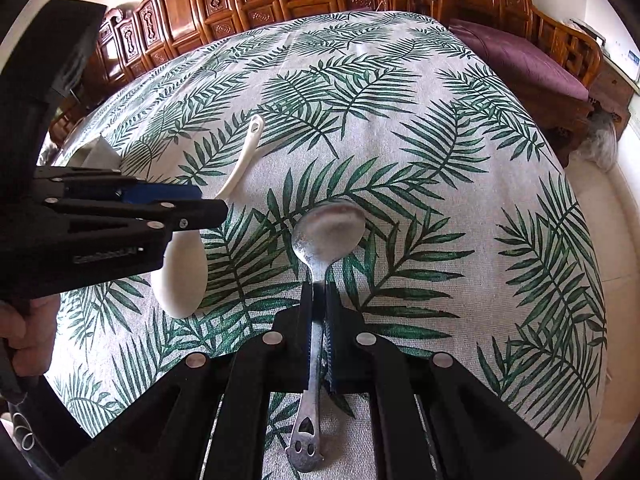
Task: Organize utensils
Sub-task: 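Grasp the white plastic spoon with the left gripper while the right holds the metal spoon, then carry the white spoon and metal spoon over the grey tray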
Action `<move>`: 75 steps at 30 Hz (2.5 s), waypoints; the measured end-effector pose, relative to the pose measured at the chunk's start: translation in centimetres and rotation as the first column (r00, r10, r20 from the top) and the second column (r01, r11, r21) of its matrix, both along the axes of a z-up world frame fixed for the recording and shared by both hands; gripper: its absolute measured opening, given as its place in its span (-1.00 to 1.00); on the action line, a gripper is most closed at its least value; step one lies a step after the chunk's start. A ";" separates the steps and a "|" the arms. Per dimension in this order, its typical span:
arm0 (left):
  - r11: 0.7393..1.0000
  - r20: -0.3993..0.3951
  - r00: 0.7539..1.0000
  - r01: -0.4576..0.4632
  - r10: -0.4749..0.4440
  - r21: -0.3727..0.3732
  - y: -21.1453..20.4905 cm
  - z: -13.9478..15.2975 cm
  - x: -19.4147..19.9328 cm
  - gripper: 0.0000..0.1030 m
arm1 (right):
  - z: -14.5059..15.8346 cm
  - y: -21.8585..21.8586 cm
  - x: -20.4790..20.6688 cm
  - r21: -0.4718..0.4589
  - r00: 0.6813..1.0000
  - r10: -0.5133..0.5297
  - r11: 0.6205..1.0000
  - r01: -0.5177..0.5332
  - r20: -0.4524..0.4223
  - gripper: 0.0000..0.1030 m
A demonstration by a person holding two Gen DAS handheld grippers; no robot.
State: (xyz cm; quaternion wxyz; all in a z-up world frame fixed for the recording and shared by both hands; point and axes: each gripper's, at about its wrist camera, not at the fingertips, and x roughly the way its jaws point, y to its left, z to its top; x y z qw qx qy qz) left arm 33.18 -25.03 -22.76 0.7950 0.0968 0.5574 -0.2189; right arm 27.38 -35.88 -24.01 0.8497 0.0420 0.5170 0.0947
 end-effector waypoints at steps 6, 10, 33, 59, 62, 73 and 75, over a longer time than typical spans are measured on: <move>1.000 -0.020 1.000 -0.010 0.010 -0.015 0.1 -0.5 0.3 -0.64 | 0.0 0.0 0.0 -0.004 1.000 0.001 1.000 -0.001 0.001 -0.86; 1.000 -0.020 1.000 -0.006 0.006 -0.020 0.1 -0.5 0.3 -0.82 | 0.0 0.0 0.0 -0.006 1.000 0.002 1.000 -0.002 0.001 -0.85; 0.997 0.186 0.981 -0.048 0.058 -0.059 8.4 7.7 -4.3 -0.84 | 0.7 1.0 -0.2 -0.080 0.999 -0.002 0.997 0.006 0.046 -0.87; 0.957 0.229 0.930 -0.268 0.287 -0.109 24.0 10.0 -5.3 -0.83 | 7.6 11.9 -0.2 -0.068 0.979 0.152 0.987 -0.144 0.135 -0.87; 0.950 0.215 0.926 -0.293 0.311 -0.111 25.4 9.4 -5.3 -0.83 | 8.5 13.8 -0.2 -0.062 0.973 0.178 0.983 -0.171 0.147 -0.87; 0.936 0.181 0.920 -0.332 0.349 -0.118 28.0 7.5 -5.2 -0.83 | 10.7 19.4 -0.3 -0.054 0.949 0.269 0.963 -0.264 0.166 -0.87; 0.936 0.175 0.921 -0.332 0.349 -0.120 28.2 7.3 -5.2 -0.83 | 10.8 20.3 -0.4 -0.053 0.945 0.282 0.959 -0.277 0.165 -0.87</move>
